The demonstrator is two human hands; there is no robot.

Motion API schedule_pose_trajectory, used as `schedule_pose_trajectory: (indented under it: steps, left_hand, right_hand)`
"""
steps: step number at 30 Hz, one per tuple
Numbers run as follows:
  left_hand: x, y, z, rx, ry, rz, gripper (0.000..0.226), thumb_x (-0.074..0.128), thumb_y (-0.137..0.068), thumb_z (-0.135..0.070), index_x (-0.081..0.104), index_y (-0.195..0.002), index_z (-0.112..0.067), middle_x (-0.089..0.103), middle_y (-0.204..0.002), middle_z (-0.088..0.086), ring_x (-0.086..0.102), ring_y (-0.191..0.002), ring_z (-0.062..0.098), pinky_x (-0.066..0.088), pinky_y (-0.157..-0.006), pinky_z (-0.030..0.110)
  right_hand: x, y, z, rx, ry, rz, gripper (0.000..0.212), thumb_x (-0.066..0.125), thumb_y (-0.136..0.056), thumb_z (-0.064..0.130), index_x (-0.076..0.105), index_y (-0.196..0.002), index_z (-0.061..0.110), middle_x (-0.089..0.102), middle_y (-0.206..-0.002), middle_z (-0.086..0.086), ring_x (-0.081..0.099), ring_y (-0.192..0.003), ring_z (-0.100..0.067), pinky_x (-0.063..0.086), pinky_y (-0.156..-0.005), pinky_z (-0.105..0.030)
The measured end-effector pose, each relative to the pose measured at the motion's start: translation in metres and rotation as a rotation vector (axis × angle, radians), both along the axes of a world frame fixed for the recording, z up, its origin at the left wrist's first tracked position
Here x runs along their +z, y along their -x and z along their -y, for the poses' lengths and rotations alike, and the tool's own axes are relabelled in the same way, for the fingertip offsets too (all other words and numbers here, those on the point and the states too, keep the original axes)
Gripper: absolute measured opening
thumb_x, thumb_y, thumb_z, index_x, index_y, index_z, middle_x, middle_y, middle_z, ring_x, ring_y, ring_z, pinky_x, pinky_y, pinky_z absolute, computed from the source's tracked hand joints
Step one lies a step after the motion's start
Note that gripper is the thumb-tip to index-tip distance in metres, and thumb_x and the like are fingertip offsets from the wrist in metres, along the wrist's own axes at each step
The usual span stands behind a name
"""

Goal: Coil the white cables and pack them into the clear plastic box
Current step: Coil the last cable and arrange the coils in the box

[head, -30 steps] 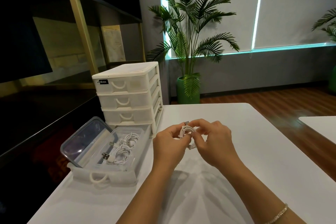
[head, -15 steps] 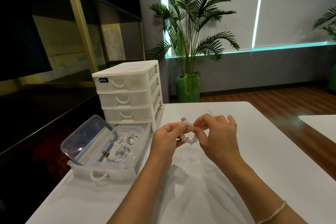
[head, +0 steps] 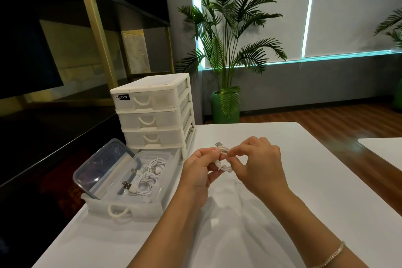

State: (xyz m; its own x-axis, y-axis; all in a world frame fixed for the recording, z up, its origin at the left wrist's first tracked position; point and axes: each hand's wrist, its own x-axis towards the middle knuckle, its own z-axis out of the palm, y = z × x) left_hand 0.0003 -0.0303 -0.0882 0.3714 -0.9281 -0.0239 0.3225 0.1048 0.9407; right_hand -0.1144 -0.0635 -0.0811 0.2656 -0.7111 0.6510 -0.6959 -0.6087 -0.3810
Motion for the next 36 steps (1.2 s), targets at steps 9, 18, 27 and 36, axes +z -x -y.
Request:
schedule_pose_trajectory:
  steps: [9, 18, 27, 36]
  left_hand:
    - [-0.0012, 0.0074, 0.0008, -0.095, -0.017, 0.069, 0.015, 0.051, -0.094, -0.014, 0.065, -0.101, -0.016, 0.071, -0.093, 0.003, 0.067, -0.082, 0.015, 0.056, -0.075, 0.024]
    - [-0.0006, 0.0062, -0.0017, -0.212, 0.006, 0.051, 0.018, 0.05, -0.093, -0.007, 0.065, -0.099, -0.016, 0.073, -0.089, 0.002, 0.069, -0.082, 0.016, 0.056, -0.08, 0.027]
    - [-0.0023, 0.0028, 0.0005, -0.248, 0.02, 0.068, 0.026, 0.051, -0.086, 0.007, 0.068, -0.099, -0.007, 0.07, -0.092, 0.01, 0.064, -0.082, 0.019, 0.055, -0.077, 0.026]
    - [-0.005, -0.0009, 0.0043, -0.033, 0.043, 0.505, 0.023, 0.058, -0.091, -0.013, 0.066, -0.111, -0.02, 0.069, -0.106, 0.0, 0.062, -0.097, 0.017, 0.052, -0.088, 0.029]
  right_hand:
    - [0.0034, 0.0053, -0.0006, 0.01, -0.143, 0.047, 0.024, 0.066, -0.081, 0.036, 0.072, -0.091, 0.015, 0.064, -0.099, 0.001, 0.05, -0.079, -0.009, 0.045, -0.087, -0.031]
    - [0.0027, 0.0073, -0.0002, 0.084, -0.155, 0.106, 0.018, 0.073, -0.076, 0.029, 0.059, -0.074, 0.017, 0.051, -0.076, 0.007, 0.047, -0.063, -0.008, 0.039, -0.058, -0.011]
    - [-0.0004, 0.0074, 0.0023, 0.111, -0.14, 0.192, 0.008, 0.07, -0.079, 0.018, 0.064, -0.082, 0.013, 0.056, -0.071, 0.006, 0.052, -0.059, -0.006, 0.043, -0.057, -0.01]
    - [0.0043, 0.0073, 0.0018, 0.149, -0.384, 0.38, 0.022, 0.068, -0.079, 0.014, 0.048, -0.08, 0.023, 0.057, -0.07, 0.005, 0.054, -0.062, -0.011, 0.045, -0.055, -0.017]
